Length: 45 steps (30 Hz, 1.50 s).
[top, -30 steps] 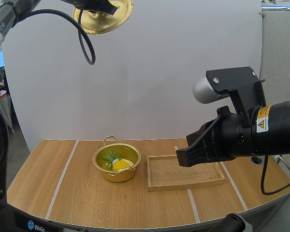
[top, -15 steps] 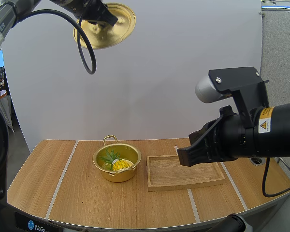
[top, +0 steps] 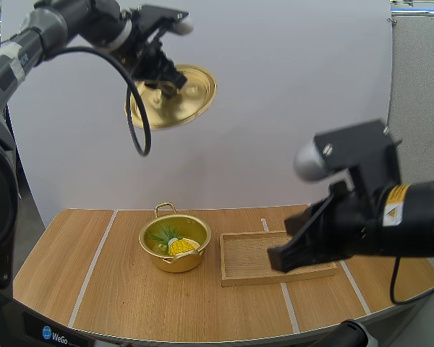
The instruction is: Open the pot, put the pineapple inside, and close it
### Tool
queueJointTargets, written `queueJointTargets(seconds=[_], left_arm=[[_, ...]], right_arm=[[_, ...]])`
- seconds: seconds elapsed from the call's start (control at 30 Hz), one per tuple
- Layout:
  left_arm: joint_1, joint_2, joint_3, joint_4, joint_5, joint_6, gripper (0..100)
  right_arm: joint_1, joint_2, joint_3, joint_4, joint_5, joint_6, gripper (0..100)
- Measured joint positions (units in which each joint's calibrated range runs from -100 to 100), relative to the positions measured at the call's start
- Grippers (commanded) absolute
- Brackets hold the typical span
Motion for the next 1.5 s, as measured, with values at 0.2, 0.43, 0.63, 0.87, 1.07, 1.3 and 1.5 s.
queueJointTargets(seconds=[0.2, 0.43, 0.63, 0.87, 1.07, 1.3, 1.5], left_arm=[[0.0, 0.0, 10.92, -0.73, 0.0, 2.83, 0], [0.0, 0.14, 23.31, -2.0, -10.14, 7.92, 0], [0.0, 0.57, 27.47, -2.51, -14.88, 10.39, 0], [0.0, 1.65, 28.42, -2.6, -15.4, 11.31, 0], [0.0, 14.96, 28.97, -2.08, -12.31, 12.47, 0], [0.0, 17.49, 33.42, -0.28, -17.96, 13.91, 0], [0.0, 20.77, 36.76, -0.14, -26.9, 15.6, 0]], right_arm=[[0.0, 0.0, 4.69, 0.0, 0.0, 0.0, 0], [0.0, 0.0, 4.69, 0.0, 0.0, 0.0, 0], [0.0, 0.0, 4.69, 0.0, 0.0, 0.0, 0], [0.0, 0.0, 4.69, 0.0, 0.0, 0.0, 0], [0.0, 0.0, 4.69, 0.0, 0.0, 0.0, 0], [0.0, 0.0, 4.69, 0.0, 0.0, 0.0, 0], [0.0, 0.0, 4.69, 0.0, 0.0, 0.0, 0]])
